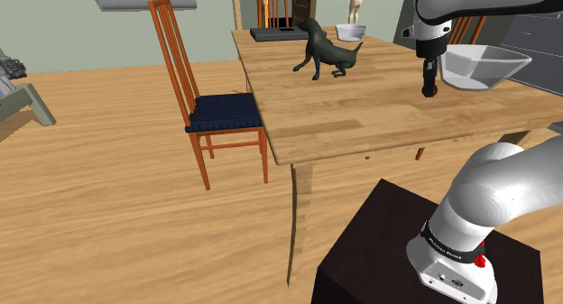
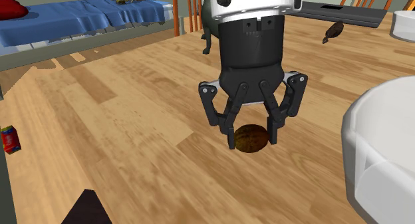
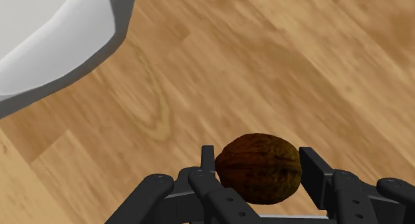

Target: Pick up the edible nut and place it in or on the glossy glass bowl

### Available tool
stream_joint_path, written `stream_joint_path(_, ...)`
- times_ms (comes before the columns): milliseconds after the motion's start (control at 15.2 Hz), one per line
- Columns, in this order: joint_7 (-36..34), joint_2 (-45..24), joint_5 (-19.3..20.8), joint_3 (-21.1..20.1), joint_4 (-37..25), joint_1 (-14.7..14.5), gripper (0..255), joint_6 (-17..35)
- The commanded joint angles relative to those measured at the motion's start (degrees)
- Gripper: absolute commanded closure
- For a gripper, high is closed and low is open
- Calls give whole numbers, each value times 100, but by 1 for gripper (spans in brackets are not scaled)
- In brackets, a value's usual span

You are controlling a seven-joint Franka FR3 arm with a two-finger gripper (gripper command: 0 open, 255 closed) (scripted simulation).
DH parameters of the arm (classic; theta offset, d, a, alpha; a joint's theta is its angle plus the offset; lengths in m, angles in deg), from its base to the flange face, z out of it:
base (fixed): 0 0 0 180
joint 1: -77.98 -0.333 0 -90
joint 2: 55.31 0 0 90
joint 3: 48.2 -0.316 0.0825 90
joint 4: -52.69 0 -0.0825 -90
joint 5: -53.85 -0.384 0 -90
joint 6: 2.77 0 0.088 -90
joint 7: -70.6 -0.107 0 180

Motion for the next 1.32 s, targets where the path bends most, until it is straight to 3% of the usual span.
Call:
stream_joint_path(0,0,-1,0,0,1,0,255,2)
stream_joint_path(198,1,-1,0,1,1,0,255,2)
stream_joint_path(1254,359,-344,-148,-220,-1430,-58,255,-1051)
